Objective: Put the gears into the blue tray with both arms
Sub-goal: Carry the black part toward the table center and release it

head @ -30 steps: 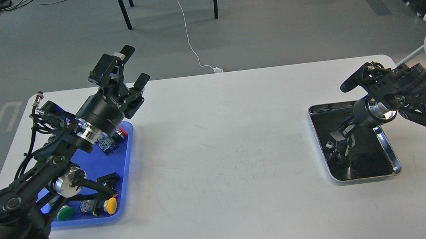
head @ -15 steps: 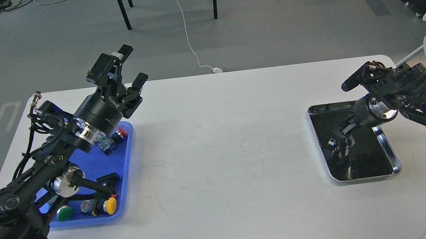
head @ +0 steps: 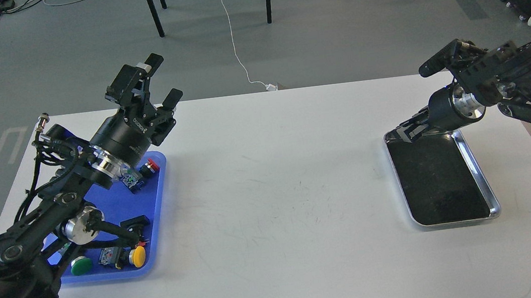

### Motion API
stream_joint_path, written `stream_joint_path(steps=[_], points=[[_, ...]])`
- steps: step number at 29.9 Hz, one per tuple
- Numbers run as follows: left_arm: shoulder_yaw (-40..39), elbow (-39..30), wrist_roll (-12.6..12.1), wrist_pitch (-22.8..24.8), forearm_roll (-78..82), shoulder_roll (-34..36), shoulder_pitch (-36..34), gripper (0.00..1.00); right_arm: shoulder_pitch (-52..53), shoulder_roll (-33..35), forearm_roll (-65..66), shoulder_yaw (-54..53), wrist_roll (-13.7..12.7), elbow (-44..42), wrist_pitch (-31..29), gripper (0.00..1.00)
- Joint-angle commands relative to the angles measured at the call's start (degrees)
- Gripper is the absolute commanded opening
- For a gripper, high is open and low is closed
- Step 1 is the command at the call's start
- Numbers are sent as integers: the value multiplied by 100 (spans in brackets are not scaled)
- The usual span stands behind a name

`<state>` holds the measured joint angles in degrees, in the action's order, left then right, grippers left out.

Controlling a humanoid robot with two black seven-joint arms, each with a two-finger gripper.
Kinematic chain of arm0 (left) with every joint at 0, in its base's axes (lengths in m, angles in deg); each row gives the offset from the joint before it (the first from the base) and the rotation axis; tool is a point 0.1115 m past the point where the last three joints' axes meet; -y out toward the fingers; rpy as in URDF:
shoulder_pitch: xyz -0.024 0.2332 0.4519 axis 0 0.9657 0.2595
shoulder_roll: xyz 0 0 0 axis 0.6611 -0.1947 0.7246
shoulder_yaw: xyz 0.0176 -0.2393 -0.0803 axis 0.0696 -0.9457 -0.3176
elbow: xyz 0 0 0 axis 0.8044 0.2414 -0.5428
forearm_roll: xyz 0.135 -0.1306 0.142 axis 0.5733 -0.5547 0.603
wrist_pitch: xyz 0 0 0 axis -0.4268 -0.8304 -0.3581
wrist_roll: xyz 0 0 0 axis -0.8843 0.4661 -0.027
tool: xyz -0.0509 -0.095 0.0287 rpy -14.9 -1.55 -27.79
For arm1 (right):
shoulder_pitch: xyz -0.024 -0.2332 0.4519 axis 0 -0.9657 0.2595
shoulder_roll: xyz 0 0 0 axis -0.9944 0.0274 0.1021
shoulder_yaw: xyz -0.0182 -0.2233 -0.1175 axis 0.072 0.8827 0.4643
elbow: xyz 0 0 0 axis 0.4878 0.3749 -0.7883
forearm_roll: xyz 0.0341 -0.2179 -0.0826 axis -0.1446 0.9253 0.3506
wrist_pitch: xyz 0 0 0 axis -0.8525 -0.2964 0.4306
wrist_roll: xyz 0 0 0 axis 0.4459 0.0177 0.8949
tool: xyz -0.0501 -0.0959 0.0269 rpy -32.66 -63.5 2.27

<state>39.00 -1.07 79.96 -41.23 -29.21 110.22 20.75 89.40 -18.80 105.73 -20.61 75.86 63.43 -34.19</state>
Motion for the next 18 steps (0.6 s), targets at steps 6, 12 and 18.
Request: stream_joint_path(steps=[6,12,18], points=[[-13,-17,-1,34,0,92,0,98,105,-838,-326,-24,1,225,32,20],[-30,-17,16,34,0,145,8,98,-88,-1892,-599,73,1,85,340,20],[-30,-17,25,34,0,145,44,98,-466,-2737,-635,318,1,-293,647,21]])
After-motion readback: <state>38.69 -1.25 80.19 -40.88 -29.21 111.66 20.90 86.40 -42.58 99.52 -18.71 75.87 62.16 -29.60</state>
